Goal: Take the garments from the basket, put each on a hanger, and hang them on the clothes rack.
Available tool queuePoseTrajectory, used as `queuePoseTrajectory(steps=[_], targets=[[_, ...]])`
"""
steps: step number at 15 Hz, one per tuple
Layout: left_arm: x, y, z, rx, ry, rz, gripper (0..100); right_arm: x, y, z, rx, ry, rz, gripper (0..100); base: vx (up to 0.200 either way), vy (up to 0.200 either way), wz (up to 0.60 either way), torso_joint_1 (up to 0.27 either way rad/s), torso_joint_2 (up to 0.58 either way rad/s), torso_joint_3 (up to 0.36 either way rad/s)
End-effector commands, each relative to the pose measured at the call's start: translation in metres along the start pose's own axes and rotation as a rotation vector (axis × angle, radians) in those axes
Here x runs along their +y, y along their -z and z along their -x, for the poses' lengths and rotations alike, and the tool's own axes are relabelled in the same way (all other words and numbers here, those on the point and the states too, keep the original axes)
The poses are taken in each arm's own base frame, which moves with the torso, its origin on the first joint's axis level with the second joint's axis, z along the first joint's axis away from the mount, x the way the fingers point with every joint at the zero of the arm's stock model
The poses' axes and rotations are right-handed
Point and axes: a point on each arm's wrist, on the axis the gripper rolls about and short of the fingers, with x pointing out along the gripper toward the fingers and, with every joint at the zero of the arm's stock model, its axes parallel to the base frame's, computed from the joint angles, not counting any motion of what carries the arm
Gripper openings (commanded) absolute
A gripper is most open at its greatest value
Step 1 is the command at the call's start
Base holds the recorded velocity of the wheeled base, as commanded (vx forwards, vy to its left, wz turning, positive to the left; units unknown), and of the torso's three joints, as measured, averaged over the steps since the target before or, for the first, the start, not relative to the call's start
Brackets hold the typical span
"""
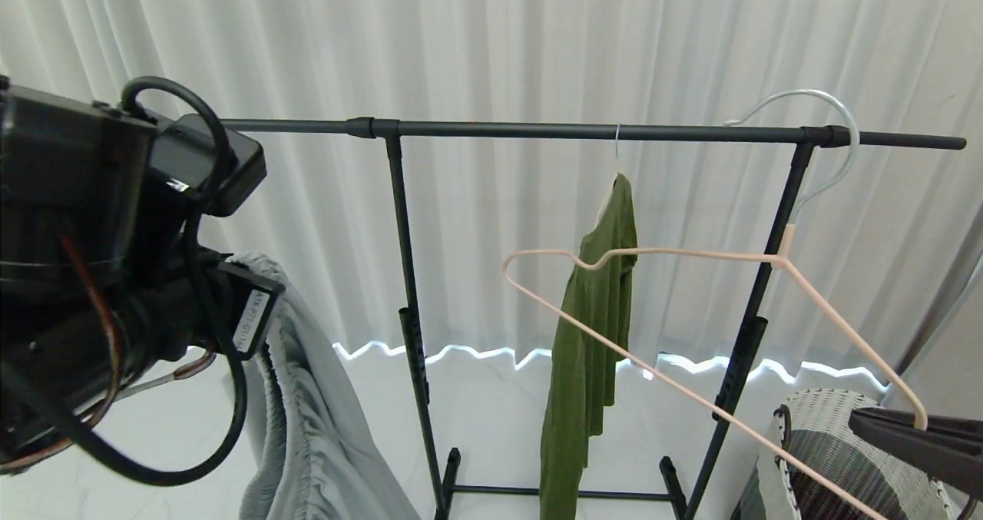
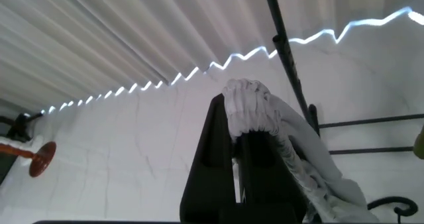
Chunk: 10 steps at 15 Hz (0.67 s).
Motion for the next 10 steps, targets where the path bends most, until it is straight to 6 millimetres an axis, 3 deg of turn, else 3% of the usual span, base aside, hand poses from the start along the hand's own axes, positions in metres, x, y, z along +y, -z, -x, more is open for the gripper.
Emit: queuePoseTrajectory(steps=[1, 4, 10], targets=[[-0.017, -0.017, -0.027, 0.039, -0.011, 0.01, 0, 0.007, 0.007, 0.007, 0.0, -0.093, 0.009, 0, 0.0, 0.0, 0.0, 0.0, 0.0, 0.0], [-0.03, -0.043, -0.046, 0.024, -0.017, 0.104, 0, 0.014, 0.011, 0.006, 0.021, -0.185, -0.029, 0, 0.0, 0.0, 0.0, 0.0, 0.0, 0.0], [-0.044, -0.074, -0.047, -0.04, 0.017, 0.225, 0, 0.016, 0.025, -0.013, 0.031, -0.223, -0.121, 0, 0.0, 0.0, 0.0, 0.0, 0.0, 0.0]])
